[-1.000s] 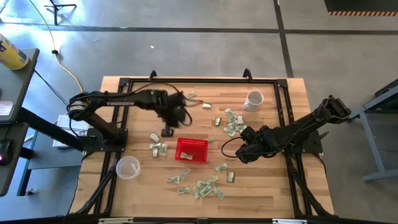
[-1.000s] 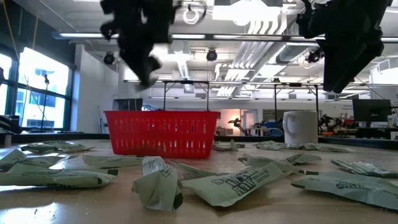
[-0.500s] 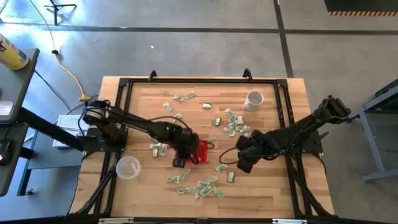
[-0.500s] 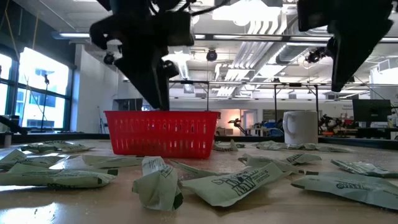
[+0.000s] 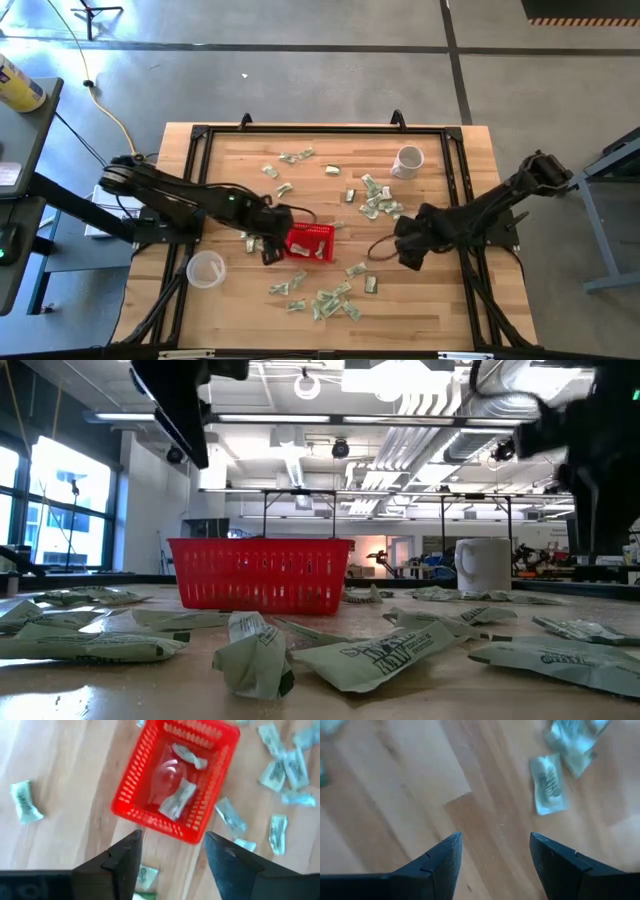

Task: Pick and place Stevia / Truvia into bins
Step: Put the green stevia packet into the red basket

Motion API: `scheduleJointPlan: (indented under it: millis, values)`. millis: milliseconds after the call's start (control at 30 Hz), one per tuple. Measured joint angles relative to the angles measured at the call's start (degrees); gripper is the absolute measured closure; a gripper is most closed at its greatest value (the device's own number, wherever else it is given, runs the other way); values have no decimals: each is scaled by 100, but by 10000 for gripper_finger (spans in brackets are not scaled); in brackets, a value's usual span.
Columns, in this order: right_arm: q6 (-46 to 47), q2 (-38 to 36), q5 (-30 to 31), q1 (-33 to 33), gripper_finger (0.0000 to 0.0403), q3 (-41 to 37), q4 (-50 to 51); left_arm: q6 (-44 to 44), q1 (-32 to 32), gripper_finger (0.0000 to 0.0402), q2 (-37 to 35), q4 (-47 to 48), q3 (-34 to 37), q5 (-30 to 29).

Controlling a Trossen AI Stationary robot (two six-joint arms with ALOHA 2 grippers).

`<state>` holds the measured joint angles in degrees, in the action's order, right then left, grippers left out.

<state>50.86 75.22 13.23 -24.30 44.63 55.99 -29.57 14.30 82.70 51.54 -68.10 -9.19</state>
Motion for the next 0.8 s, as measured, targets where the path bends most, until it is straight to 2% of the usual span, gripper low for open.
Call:
scheduleJointPlan:
  millis: [100, 167, 300, 400, 700, 800]
  values:
    - [399, -404, 13, 201, 178, -713, -810, -407, 98, 178, -393, 11, 400, -190]
    - [501, -589, 249, 246, 176, -990, -1130, -670, 186, 189, -639, -40, 698, -276]
    - [259, -752, 594, 413, 174, -1269, -1180, -1091, 277, 200, -1117, -85, 1334, -318]
    - [48, -750, 590, 616, 174, -1344, -1210, -1264, 260, 202, -1435, -152, 1757, -138]
    - [-74, -647, 308, 1995, 173, -1483, -1664, -1282, 259, 202, -2028, -572, 2540, -90]
    - [-331, -508, -56, 2435, 173, -1489, -1730, -1256, 259, 202, -2068, -517, 2601, -90]
